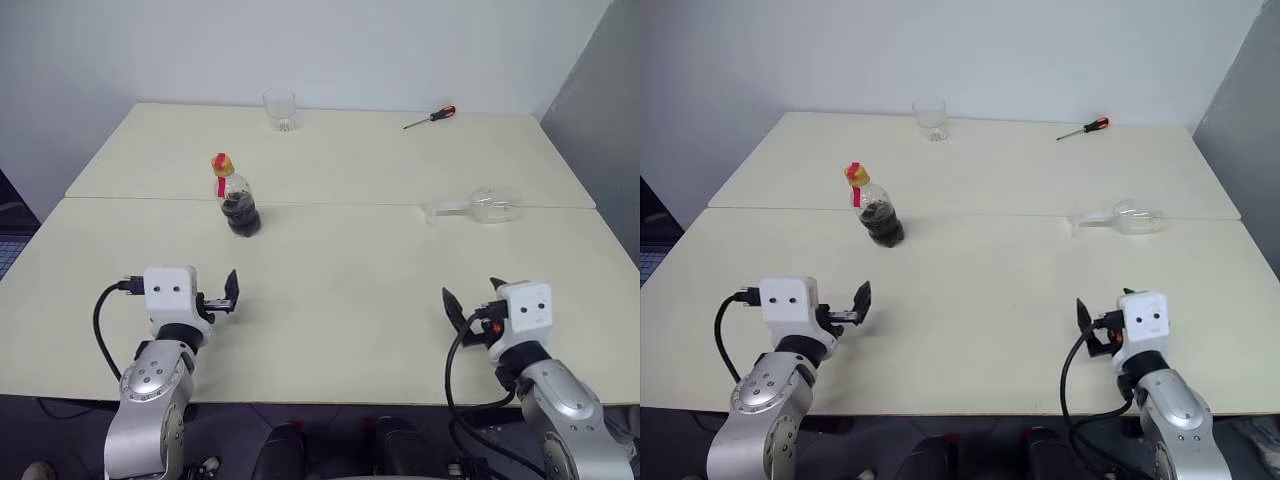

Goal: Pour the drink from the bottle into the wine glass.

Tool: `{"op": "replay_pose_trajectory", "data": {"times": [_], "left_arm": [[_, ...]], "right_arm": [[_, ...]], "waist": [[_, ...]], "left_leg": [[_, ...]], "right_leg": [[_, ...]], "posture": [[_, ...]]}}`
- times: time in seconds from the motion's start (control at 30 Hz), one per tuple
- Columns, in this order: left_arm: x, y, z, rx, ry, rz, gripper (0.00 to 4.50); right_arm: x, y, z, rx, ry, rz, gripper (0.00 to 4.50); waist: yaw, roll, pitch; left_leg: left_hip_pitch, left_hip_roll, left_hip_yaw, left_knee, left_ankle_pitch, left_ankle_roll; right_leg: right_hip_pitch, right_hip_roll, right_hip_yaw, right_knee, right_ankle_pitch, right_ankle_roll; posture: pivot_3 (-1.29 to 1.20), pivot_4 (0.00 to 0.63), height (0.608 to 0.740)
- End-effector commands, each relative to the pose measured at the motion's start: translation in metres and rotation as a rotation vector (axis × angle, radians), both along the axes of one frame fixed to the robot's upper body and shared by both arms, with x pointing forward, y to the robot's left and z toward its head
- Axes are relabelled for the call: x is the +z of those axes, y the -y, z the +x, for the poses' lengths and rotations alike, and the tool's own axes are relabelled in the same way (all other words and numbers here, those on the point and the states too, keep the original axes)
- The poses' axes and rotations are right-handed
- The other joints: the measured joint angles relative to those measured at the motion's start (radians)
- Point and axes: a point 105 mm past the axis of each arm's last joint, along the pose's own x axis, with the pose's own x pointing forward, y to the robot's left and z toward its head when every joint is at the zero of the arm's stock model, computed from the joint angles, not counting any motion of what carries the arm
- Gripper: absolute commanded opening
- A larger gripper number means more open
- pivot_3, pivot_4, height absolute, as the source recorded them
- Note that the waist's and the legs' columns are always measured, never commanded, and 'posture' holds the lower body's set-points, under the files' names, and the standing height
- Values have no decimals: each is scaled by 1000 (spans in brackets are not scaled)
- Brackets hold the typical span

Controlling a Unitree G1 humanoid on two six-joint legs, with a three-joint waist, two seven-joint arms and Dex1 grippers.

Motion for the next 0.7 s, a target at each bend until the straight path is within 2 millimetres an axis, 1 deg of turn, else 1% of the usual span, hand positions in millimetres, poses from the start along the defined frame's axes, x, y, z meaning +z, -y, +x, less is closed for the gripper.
{"op": "replay_pose_trajectory", "data": {"times": [0.03,0.1,0.2,0.5,0.7], "left_arm": [[8,2,-1,-14,22,18,4488],[11,3,0,-17,43,-10,4488],[14,5,1,-20,49,15,4488],[11,8,2,-29,30,31,4488],[7,5,2,-15,14,33,4488]], "right_arm": [[10,4,-1,-15,51,-15,4500],[10,4,-2,-16,52,-14,4500],[10,3,-3,-17,51,-12,4500],[8,0,-3,-5,43,-9,4500],[8,1,-2,4,38,-14,4500]], "waist": [[0,0,0],[0,0,0],[0,0,0],[0,0,0],[0,0,0]], "left_leg": [[0,0,0,0,0,0],[0,0,0,0,0,0],[0,0,0,0,0,0],[0,0,0,0,0,0],[0,0,0,0,0,0]], "right_leg": [[0,0,0,0,0,0],[0,0,0,0,0,0],[0,0,0,0,0,0],[0,0,0,0,0,0],[0,0,0,-1,0,0]], "posture": [[0,150,740],[0,150,740],[0,150,740],[0,150,740],[0,150,740]]}}
